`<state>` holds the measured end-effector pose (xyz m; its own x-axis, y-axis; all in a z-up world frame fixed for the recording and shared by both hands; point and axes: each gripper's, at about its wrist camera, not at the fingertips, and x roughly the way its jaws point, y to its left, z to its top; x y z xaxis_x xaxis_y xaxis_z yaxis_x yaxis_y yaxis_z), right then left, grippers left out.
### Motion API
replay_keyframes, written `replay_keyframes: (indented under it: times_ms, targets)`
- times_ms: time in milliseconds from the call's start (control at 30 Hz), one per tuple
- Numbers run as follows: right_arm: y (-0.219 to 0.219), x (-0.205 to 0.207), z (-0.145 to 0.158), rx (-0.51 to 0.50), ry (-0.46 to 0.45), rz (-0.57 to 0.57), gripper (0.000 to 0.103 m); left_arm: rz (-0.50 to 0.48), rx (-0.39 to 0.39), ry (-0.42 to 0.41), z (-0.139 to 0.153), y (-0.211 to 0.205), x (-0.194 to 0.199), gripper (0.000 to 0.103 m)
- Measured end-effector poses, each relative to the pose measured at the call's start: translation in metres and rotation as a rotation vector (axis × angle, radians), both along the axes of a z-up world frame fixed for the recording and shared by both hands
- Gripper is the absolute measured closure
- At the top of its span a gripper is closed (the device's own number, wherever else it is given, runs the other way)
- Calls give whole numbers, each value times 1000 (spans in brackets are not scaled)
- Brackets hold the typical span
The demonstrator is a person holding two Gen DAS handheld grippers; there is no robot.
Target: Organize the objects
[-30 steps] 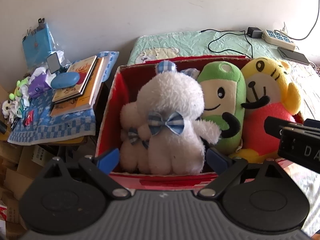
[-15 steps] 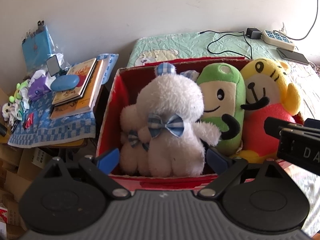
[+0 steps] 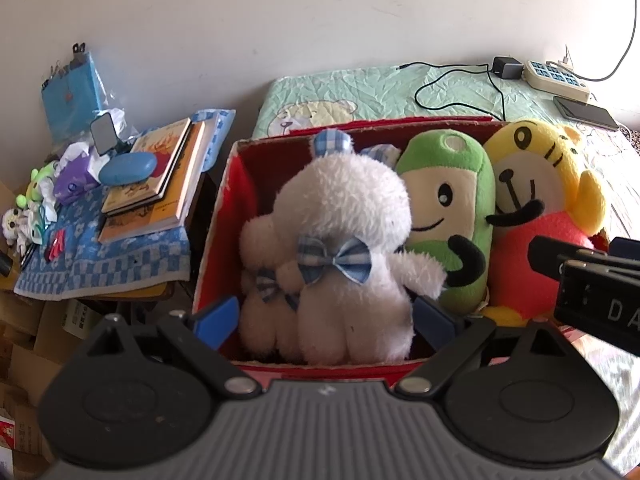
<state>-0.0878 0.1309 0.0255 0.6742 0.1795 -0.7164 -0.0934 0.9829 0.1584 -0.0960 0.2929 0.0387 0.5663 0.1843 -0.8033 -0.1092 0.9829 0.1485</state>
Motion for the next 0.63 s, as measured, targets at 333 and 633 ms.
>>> replay_keyframes:
  times_ms: [333, 633]
  targets:
    - [0, 1, -1, 0, 1, 0, 27, -5, -7, 8, -3, 2, 6, 9]
    - [0, 5, -2, 3, 3, 3, 27, 0, -29, 9, -4, 7, 11, 9]
